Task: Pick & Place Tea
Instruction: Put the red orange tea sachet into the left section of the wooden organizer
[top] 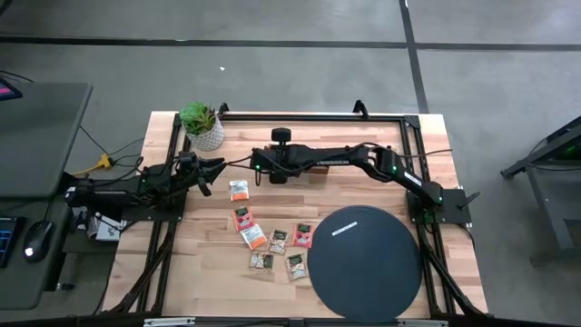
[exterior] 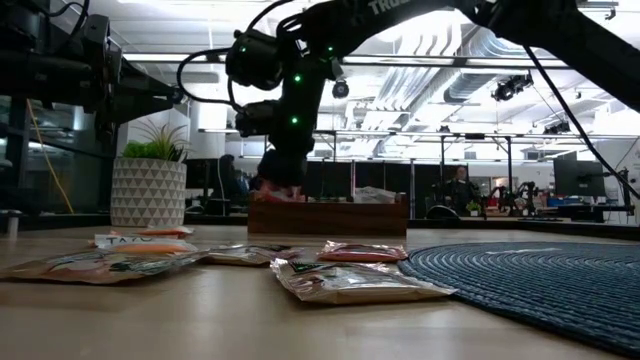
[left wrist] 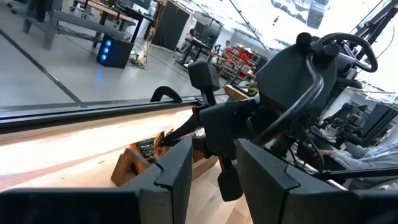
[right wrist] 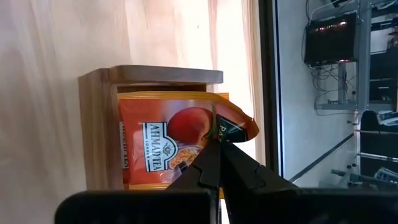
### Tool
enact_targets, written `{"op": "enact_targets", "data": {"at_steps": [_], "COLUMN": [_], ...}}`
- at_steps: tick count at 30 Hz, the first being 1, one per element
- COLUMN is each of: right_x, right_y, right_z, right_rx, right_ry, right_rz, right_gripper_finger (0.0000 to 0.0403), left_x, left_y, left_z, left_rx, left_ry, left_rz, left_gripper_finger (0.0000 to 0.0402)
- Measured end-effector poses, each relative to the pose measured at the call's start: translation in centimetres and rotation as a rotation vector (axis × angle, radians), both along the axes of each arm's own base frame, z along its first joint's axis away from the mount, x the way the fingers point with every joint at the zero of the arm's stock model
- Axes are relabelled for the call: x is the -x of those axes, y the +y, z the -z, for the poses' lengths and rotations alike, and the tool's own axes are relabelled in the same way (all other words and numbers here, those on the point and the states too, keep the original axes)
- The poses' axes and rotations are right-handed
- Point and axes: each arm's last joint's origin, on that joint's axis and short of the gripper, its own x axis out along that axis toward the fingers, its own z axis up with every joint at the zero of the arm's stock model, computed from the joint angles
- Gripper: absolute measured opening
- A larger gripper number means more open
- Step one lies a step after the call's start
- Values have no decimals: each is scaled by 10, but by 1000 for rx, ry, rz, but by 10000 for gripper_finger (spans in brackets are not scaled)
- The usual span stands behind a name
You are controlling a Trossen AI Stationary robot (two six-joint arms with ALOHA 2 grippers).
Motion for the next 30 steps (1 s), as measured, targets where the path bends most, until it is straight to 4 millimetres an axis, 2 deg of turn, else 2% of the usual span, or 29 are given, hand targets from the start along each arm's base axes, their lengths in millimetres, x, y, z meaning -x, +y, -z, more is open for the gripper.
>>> {"op": "enact_targets", "data": {"at_steps": [9,22,30], "right_x": [0,-1,-2], "right_y": [-2,-4,-2], "right_z": [1,1,-4], "right_rx": [-51,-61,-66], "right_ry": [-12,-24,-49], "right_rz": [-18,-18,-28], "right_gripper_finger": [12,95,123], "left_x": [0,0,0], "left_y": [0,0,0], "left_z": [0,0,0], "left_rx": [0,0,0], "left_ry": [0,0,0], "left_rz": [-1,-1,-2], "left_gripper_finger": [123,123,123]}}
